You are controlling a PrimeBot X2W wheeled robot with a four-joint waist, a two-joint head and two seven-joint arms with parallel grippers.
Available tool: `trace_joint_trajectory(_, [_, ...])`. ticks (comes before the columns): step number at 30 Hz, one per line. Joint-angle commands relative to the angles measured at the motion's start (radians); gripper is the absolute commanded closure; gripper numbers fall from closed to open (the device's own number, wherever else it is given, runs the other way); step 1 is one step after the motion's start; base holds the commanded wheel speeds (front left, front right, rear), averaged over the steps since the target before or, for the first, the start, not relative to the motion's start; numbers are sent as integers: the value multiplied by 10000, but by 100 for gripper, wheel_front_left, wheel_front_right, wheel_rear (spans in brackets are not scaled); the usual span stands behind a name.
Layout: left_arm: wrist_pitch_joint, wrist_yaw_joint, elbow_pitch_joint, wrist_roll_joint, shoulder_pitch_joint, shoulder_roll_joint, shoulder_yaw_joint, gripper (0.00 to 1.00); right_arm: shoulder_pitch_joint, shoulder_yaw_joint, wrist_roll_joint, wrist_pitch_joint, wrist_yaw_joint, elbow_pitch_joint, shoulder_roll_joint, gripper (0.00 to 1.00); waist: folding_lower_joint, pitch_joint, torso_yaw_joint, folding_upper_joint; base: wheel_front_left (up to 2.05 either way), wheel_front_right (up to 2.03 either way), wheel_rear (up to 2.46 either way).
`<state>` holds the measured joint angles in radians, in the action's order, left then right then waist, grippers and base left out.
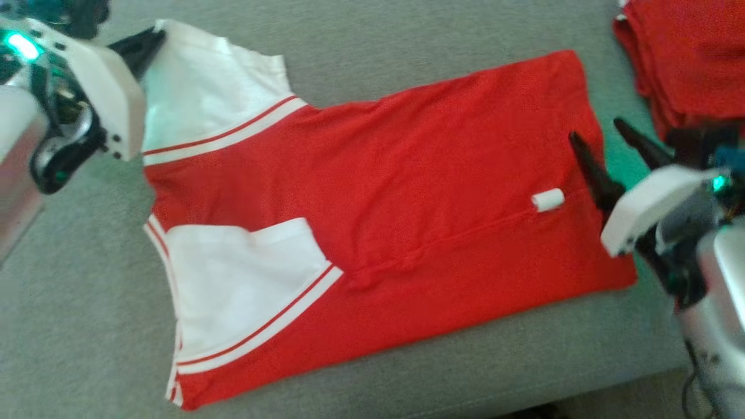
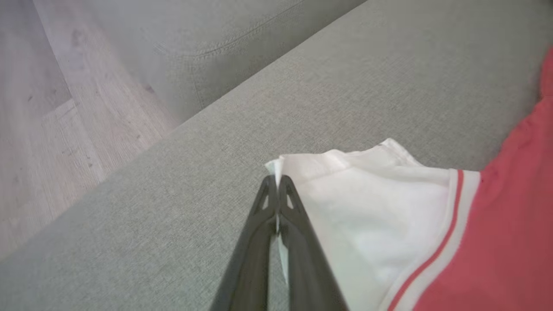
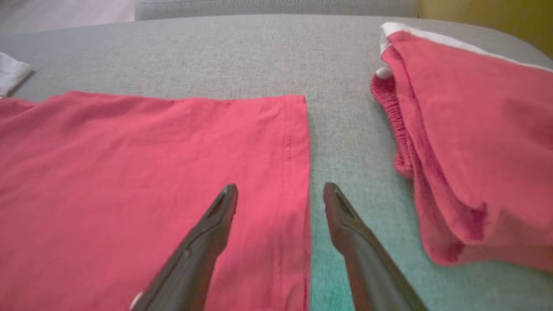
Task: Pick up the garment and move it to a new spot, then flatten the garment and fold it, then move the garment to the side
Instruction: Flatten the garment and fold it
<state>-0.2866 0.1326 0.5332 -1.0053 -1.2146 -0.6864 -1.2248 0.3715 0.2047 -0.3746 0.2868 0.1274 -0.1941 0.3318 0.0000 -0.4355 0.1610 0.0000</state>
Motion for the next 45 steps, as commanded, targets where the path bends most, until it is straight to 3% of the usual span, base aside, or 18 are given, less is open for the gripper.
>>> trace_joint_trajectory(1, [132,-19,-193,-32,-624,-245,342,100,200,128,-110,172,33,151,235,0,0,49,-277,0,0,0,0])
trace_joint_trajectory(7, [811,-19,-492,131,-1185,20,-147,100,2014,475,-43,1332,33,-1524,410,0,0,-76,-909,0,0,0,0])
trace_joint_trajectory(15, [1288,-19,-414,128,-1403,216,-468,100,3483,552,429,1467,33,-3521,164,0,0,-89,-1240,0,0,0,0])
trace_joint_trajectory(27, [1183,-19,-299,90,-1111,329,-550,100,4153,754,997,1586,33,-4606,87,2,0,51,-1240,0,0,0,0])
trace_joint_trajectory(31, [1112,-19,-345,137,-1058,391,-552,100,4224,794,1144,1706,33,-4738,95,51,0,59,-1274,0,0,0,0])
trace_joint_trajectory(38, [1061,-19,-385,178,-1000,446,-553,100,4191,715,1504,1811,33,-4799,224,67,0,66,-1297,0,0,0,0])
trace_joint_trajectory(40, [1098,-19,-382,249,-987,435,-553,100,4195,641,1658,1734,33,-4766,261,75,0,65,-1300,0,0,0,0])
trace_joint_trajectory(41, [1128,-19,-378,306,-976,428,-553,100,4185,604,1701,1695,33,-4755,252,82,0,66,-1302,0,0,0,0])
trace_joint_trajectory(42, [1191,-19,-379,403,-982,417,-554,100,4191,554,1747,1614,33,-4729,246,96,0,62,-1306,0,0,0,0])
trace_joint_trajectory(45, [1592,-19,-359,875,-1070,365,-554,100,4253,407,1902,1248,33,-4634,212,100,0,40,-1313,0,0,0,0])
